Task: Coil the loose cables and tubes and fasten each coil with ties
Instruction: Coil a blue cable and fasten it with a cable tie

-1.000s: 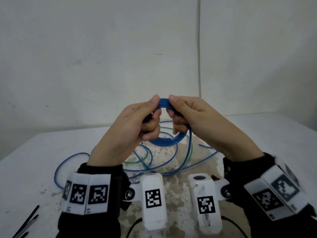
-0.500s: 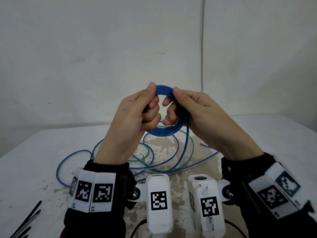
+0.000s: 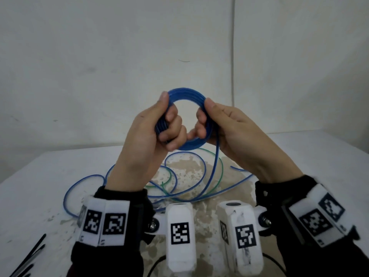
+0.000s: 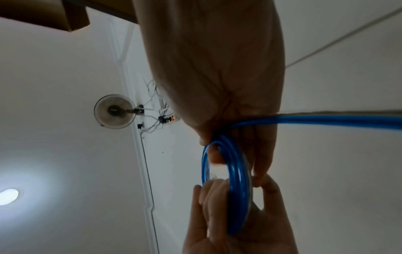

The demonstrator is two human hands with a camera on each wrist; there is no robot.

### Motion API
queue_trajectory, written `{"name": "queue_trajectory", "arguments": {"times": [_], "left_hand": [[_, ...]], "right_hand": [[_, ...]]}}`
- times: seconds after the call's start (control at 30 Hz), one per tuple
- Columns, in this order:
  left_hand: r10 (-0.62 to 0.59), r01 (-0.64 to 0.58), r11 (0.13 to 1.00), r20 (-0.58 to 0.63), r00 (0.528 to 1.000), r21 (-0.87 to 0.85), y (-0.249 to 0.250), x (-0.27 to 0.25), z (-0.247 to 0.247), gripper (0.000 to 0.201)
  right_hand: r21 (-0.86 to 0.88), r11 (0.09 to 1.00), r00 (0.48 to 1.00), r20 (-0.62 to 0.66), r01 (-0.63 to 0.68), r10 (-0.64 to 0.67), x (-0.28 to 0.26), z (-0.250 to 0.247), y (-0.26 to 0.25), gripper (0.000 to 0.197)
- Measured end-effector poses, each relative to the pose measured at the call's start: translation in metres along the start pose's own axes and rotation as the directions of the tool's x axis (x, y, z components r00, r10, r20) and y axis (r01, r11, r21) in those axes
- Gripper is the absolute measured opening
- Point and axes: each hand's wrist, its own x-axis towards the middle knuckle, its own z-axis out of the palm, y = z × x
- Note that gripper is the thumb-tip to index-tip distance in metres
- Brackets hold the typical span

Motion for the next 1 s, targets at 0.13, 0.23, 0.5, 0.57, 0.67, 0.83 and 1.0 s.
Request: {"name": "queue_trajectory", "arguments": {"times": [0.13,0.23,0.5,0.57,0.67,0.83,1.0], "left_hand": [[-0.09,0.089,0.989,0.0,0.996,0.117,-0.004,-0.001,-0.002,0.037],[0.041,-0.038,0.999,-0.078,0.996,0.036,-0.006,0.001,0.004,0.035],[-0.143,0.143,0.986,-0.01,0.99,0.084,-0.008,0.001,-0.001,0.04],[-0.064,0.068,0.996,-0.076,0.995,0.052,-0.007,0.001,0.003,0.039],[0.045,-0.047,0.999,-0.173,0.984,-0.007,-0.007,0.003,0.004,0.041],[-0.133,0.135,0.987,-0.028,0.991,0.085,-0.008,0.003,-0.004,0.042],[0.003,0.012,0.993,-0.127,0.992,0.117,-0.011,0.002,0.001,0.042]], "right_hand": [[-0.114,0.993,0.999,-0.028,0.012,-0.015,0.001,0.002,0.006,0.037],[-0.06,0.998,0.998,-0.064,0.008,-0.012,0.002,0.005,0.005,0.036],[-0.076,0.995,0.997,-0.039,-0.063,0.061,0.002,-0.002,0.007,0.036],[-0.047,0.995,0.995,-0.044,-0.089,0.087,0.002,0.001,0.007,0.037],[0.055,0.992,0.992,-0.047,-0.116,0.119,0.004,0.002,0.006,0.04],[-0.041,0.996,0.996,-0.061,-0.075,0.072,0.004,-0.003,0.009,0.039],[-0.066,0.996,0.994,-0.092,-0.057,0.051,0.003,0.0,0.008,0.038]]}}
